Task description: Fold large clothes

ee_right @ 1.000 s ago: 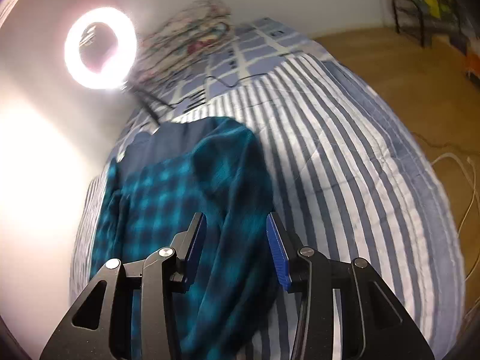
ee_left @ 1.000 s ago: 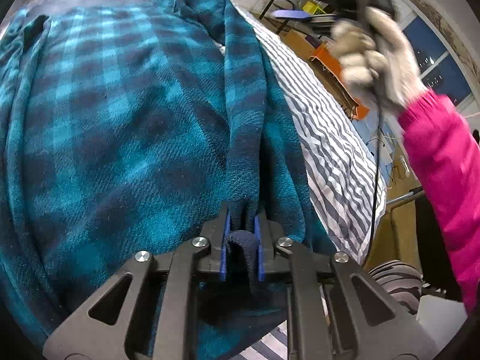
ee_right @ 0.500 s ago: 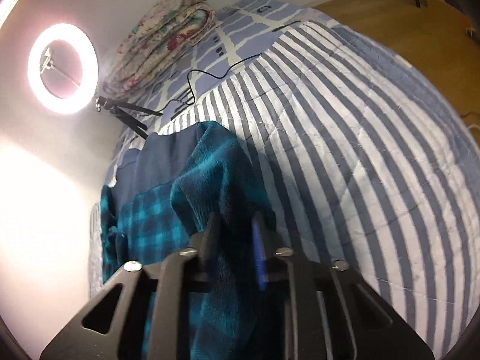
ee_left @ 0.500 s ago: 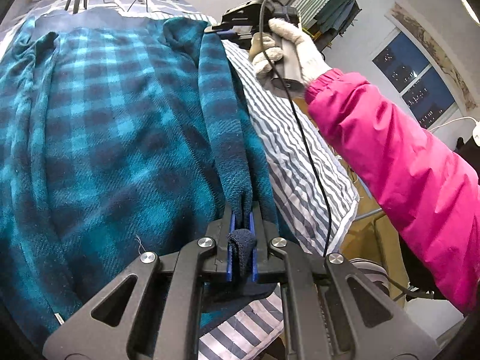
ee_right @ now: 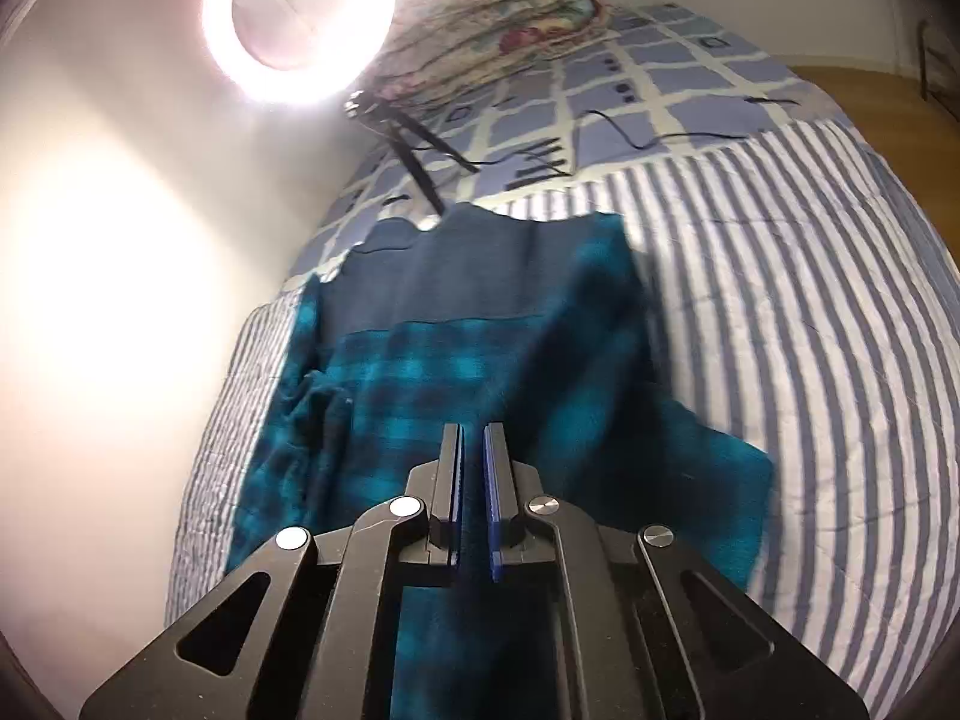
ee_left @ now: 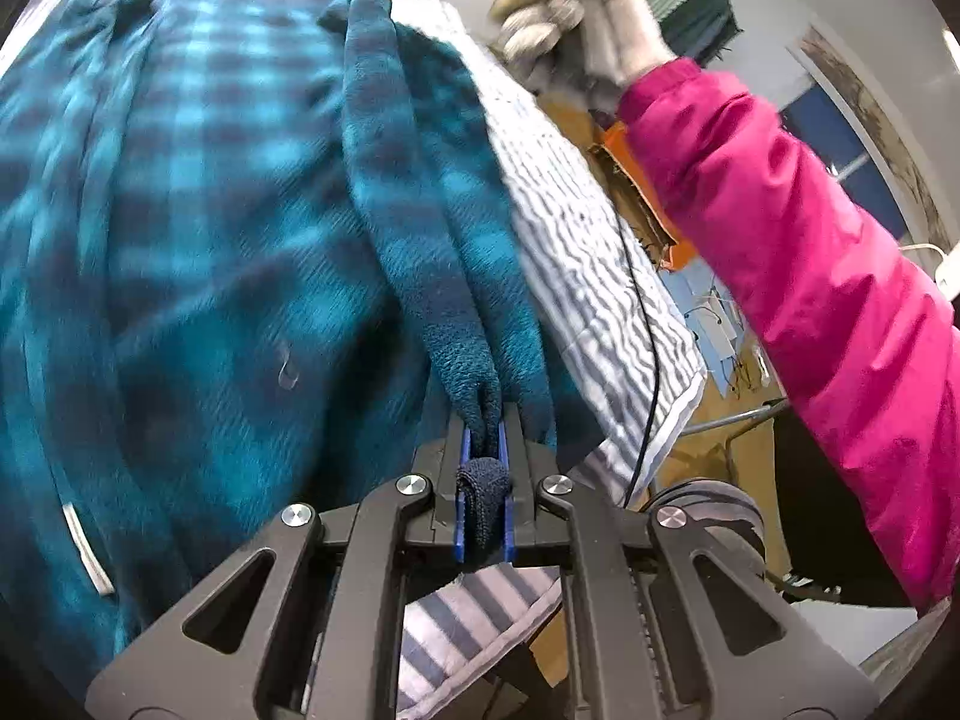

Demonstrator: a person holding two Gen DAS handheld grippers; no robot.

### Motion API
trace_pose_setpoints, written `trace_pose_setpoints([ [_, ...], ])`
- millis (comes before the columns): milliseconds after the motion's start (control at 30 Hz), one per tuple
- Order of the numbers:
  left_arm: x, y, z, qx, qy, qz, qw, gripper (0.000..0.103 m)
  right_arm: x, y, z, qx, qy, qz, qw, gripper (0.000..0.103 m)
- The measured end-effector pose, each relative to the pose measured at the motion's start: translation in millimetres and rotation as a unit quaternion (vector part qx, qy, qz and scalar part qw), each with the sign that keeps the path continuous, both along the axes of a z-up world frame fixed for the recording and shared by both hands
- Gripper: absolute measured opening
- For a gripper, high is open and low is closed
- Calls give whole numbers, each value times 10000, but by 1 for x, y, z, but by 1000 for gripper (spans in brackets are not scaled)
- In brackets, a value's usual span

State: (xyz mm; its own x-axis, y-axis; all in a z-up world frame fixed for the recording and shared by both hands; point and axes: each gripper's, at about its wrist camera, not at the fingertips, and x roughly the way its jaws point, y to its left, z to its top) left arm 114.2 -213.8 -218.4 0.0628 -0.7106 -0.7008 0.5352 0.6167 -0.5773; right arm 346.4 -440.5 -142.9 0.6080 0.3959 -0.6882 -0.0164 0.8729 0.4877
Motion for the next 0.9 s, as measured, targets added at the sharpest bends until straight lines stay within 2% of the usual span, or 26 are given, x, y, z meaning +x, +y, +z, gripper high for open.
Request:
trace_pose_setpoints([
  [33, 0, 2, -1, -12, 18, 24, 10000, 6, 1, -1, 2, 50, -11, -86, 9999, 10],
  [100, 0, 6, -1, -34, 4, 51, 10000, 6, 6, -4, 2, -92, 134, -366, 9992, 29],
  [167, -1, 9, 0, -79, -7, 51, 10000, 6, 12, -5, -3, -272, 356, -538, 9975, 36],
  [300, 3, 7, 2, -112, -44, 45, 9999, 6, 24, 3, -18, -457, 712, -538, 9950, 38],
  [367, 6, 6, 3, -150, -49, 34, 9999, 6, 30, 15, -21, -781, 777, -445, 9929, 38],
  [400, 6, 6, 4, -191, -51, 38, 9998, 6, 34, 23, -23, -1068, 845, -354, 9901, 34],
  [433, 6, 9, 6, -244, -37, 47, 9997, 6, 39, 33, -27, -1441, 941, -261, 9847, 22],
  [467, 6, 12, 7, -294, -24, 59, 9995, 6, 43, 44, -32, -1799, 1041, -150, 9781, 3],
  [567, 8, 17, 13, -501, 52, 162, 9986, 6, 49, 56, -36, -2201, 1104, -58, 9692, 2],
  [700, 12, 34, 21, -734, 83, 453, 9962, 6, 66, 60, -24, -2063, 798, -195, 9750, 1],
  [767, 16, 43, 18, -675, 98, 656, 9955, 6, 78, 67, -25, -1784, 689, -158, 9814, 1],
  [833, 20, 50, 7, -528, 297, 868, 9944, 6, 88, 84, -34, -1614, 650, 101, 9847, 2],
  [867, 22, 52, 0, -448, 402, 929, 9939, 8, 90, 93, -40, -1734, 705, 195, 9821, 2],
  [900, 23, 52, -6, -303, 479, 954, 9938, 12, 90, 99, -44, -1915, 782, 219, 9781, 8],
])
